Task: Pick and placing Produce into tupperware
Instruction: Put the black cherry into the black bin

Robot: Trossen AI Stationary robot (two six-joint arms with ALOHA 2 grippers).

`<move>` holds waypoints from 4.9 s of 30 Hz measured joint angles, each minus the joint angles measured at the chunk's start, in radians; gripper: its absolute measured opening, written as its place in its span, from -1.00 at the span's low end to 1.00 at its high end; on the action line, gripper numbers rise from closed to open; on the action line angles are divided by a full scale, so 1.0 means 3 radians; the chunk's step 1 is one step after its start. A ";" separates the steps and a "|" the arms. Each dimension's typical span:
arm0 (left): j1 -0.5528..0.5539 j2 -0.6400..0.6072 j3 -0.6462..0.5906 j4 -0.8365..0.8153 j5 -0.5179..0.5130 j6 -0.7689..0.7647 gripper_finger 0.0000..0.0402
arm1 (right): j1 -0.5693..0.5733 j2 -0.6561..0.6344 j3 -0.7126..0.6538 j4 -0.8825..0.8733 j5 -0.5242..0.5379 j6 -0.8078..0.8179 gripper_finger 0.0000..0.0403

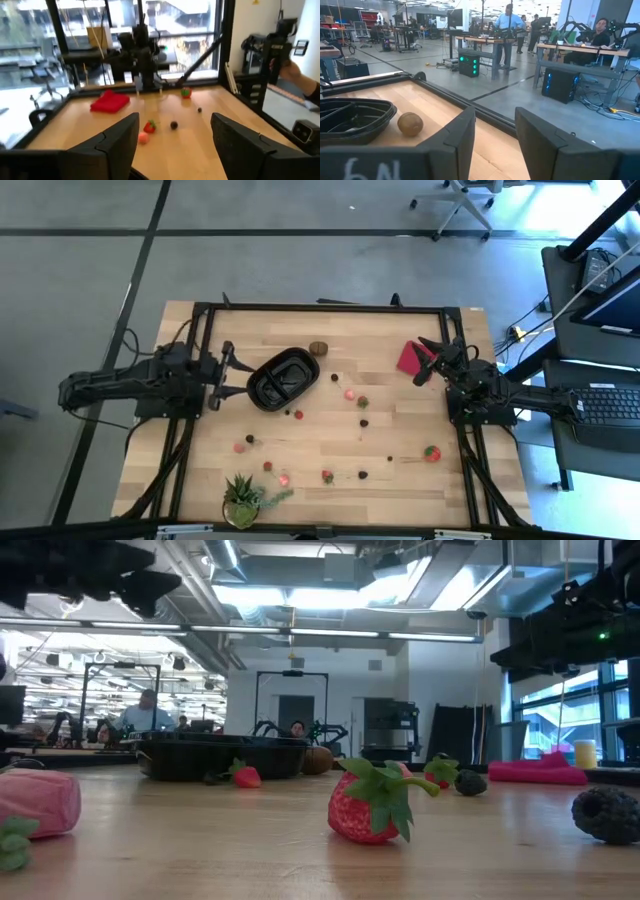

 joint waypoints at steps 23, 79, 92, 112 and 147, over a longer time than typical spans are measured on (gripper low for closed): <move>-0.1299 0.1921 0.1710 -0.2218 -0.1052 -0.0854 0.15 | -0.0001 0.0000 0.0000 0.0045 0.0001 -0.0151 -0.29; -0.2277 0.3684 0.1657 -0.2269 -0.1374 -0.2101 0.15 | -0.0001 0.0000 -0.0001 0.0015 -0.0001 -0.0155 -0.29; -0.2398 0.3682 0.1602 -0.2189 -0.1530 -0.2125 0.15 | 0.0000 0.0000 -0.0001 0.0015 -0.0001 -0.0148 -0.29; -0.2487 0.3879 0.1601 -0.2083 -0.1462 -0.2370 0.15 | 0.0000 0.0000 -0.0001 0.0017 -0.0001 -0.0151 -0.29; -0.2522 0.3873 0.1270 -0.1793 -0.1473 -0.2529 -0.29 | -0.0001 0.0000 0.0000 0.0019 -0.0001 -0.0137 -0.29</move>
